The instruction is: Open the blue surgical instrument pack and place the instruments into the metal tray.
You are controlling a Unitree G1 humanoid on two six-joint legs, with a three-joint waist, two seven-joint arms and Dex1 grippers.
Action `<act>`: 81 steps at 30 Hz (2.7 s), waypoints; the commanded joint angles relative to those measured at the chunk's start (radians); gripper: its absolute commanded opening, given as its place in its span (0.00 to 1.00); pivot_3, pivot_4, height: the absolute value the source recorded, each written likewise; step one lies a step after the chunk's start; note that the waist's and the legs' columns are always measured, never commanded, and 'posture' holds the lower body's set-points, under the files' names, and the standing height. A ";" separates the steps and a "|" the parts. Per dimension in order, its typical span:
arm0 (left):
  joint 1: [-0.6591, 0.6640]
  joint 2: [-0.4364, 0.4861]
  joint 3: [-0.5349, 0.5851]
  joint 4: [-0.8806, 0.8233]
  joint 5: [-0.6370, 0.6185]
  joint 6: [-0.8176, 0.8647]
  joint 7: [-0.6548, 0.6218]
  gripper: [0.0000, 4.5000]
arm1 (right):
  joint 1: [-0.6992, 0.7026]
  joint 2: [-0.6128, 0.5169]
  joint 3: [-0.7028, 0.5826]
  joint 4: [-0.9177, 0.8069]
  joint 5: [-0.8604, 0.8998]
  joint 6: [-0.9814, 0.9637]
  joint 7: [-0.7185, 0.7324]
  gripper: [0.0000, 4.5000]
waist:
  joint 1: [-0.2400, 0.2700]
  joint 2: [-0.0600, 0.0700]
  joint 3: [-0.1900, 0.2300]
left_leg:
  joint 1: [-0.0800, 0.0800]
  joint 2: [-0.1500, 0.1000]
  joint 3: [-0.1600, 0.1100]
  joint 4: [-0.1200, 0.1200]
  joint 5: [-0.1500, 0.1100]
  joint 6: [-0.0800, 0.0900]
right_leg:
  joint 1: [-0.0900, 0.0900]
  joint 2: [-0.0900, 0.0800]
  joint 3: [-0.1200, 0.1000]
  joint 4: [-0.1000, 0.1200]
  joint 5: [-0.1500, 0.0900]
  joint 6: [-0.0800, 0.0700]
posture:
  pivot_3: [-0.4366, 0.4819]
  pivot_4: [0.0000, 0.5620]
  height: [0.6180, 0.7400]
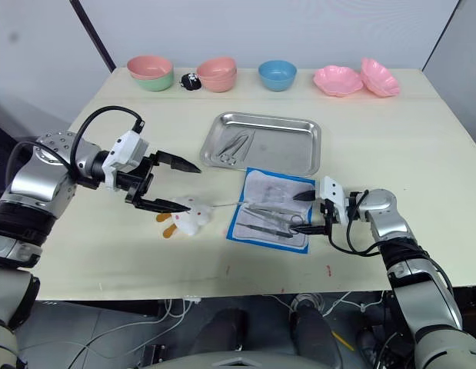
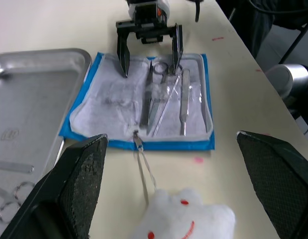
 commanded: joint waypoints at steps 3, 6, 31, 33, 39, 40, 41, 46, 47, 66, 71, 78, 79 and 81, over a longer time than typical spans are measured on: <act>-0.063 -0.151 0.043 0.109 0.111 -0.063 -0.047 0.98 | 0.071 -0.011 0.071 0.073 -0.096 0.042 -0.004 1.00 | 0.000 0.000 0.000 | 0.000 -0.001 0.001 0.000 0.000 0.000 | 0.000 0.000 0.000 0.000 0.000 0.000 | 0.48 0.27 1.00; -0.099 -0.237 0.052 0.192 0.181 -0.102 -0.020 0.98 | 0.069 -0.007 0.071 0.074 -0.096 0.041 -0.008 1.00 | -0.002 0.000 0.000 | 0.000 -0.002 0.001 0.000 0.000 0.000 | 0.000 0.001 0.000 0.000 0.002 0.003 | 0.48 0.27 1.00; -0.238 -0.594 0.083 0.735 0.563 -0.448 0.155 0.48 | 0.083 0.010 0.070 0.051 -0.095 0.042 -0.035 1.00 | -0.007 -0.001 0.000 | 0.000 -0.002 0.000 0.000 0.000 0.000 | 0.000 0.002 -0.001 0.001 0.002 0.003 | 0.48 0.27 1.00; -0.239 -0.601 0.085 0.752 0.580 -0.459 0.164 0.48 | 0.085 0.006 0.069 0.050 -0.095 0.040 -0.037 1.00 | -0.007 -0.001 0.000 | 0.000 -0.002 0.000 0.000 0.000 0.000 | 0.000 0.002 -0.001 0.001 0.002 0.003 | 0.48 0.27 1.00; -0.230 -0.623 0.102 0.763 0.589 -0.465 0.129 0.48 | 0.095 0.002 0.069 0.036 -0.095 0.042 -0.041 1.00 | -0.007 -0.001 0.000 | 0.000 -0.002 0.000 0.000 0.000 0.000 | 0.000 0.002 -0.001 0.001 0.002 0.003 | 0.48 0.27 1.00; -0.229 -0.624 0.105 0.764 0.593 -0.466 0.128 0.48 | 0.095 0.002 0.069 0.035 -0.095 0.043 -0.042 1.00 | -0.007 -0.001 0.000 | 0.000 -0.002 0.000 0.000 0.000 0.000 | 0.000 0.002 -0.001 0.001 0.002 0.003 | 0.48 0.27 1.00; -0.229 -0.626 0.107 0.766 0.599 -0.468 0.127 0.48 | 0.095 0.002 0.069 0.035 -0.095 0.043 -0.043 1.00 | -0.007 -0.001 0.000 | 0.000 -0.002 0.000 0.000 0.000 0.000 | 0.000 0.002 -0.001 0.001 0.002 0.003 | 0.48 0.27 1.00; -0.224 -0.632 0.121 0.770 0.605 -0.458 0.106 0.48 | 0.096 0.004 0.070 0.035 -0.095 0.040 -0.046 1.00 | -0.008 -0.001 0.000 | 0.000 -0.002 0.000 0.000 0.000 0.000 | 0.000 0.002 -0.001 0.001 0.002 0.003 | 0.48 0.27 1.00; -0.224 -0.631 0.120 0.771 0.613 -0.461 0.107 0.48 | 0.097 0.004 0.070 0.035 -0.095 0.040 -0.047 1.00 | -0.007 -0.001 0.000 | 0.000 -0.002 0.000 0.000 0.000 0.000 | 0.000 0.002 -0.001 0.001 0.002 0.003 | 0.48 0.27 1.00; -0.197 -0.649 0.105 0.796 0.671 -0.415 0.082 0.01 | 0.105 0.002 0.071 0.022 -0.094 0.042 -0.048 1.00 | -0.008 -0.001 -0.001 | 0.001 -0.002 0.000 0.000 0.000 0.000 | 0.001 0.002 -0.002 0.001 0.002 0.003 | 0.48 0.27 1.00; -0.209 -0.637 0.104 0.795 0.681 -0.414 0.099 0.01 | 0.107 0.004 0.072 0.021 -0.092 0.047 -0.044 1.00 | -0.008 -0.001 -0.001 | 0.001 -0.002 0.000 0.000 0.000 0.000 | 0.001 0.002 -0.002 0.001 0.002 0.003 | 0.48 0.27 1.00; -0.278 -0.634 0.104 0.770 0.688 -0.388 0.068 0.01 | 0.104 0.011 0.077 0.021 -0.092 0.054 -0.041 1.00 | -0.008 -0.001 -0.001 | 0.001 -0.002 0.000 0.000 0.000 0.000 | 0.001 0.002 -0.002 0.001 0.002 0.003 | 0.48 0.27 1.00; -0.298 -0.633 0.101 0.756 0.688 -0.368 0.046 0.01 | 0.105 0.010 0.077 0.021 -0.092 0.053 -0.040 1.00 | -0.008 -0.001 -0.001 | 0.001 -0.002 0.000 0.000 0.000 0.000 | 0.001 0.002 -0.002 0.001 0.002 0.003 | 0.48 0.27 1.00; -0.330 -0.629 0.090 0.736 0.695 -0.347 0.010 0.01 | 0.105 0.008 0.077 0.022 -0.093 0.052 -0.038 1.00 | -0.008 -0.001 0.000 | 0.001 -0.002 0.000 0.000 0.000 0.000 | 0.001 0.002 -0.002 0.001 0.002 0.003 | 0.48 0.27 1.00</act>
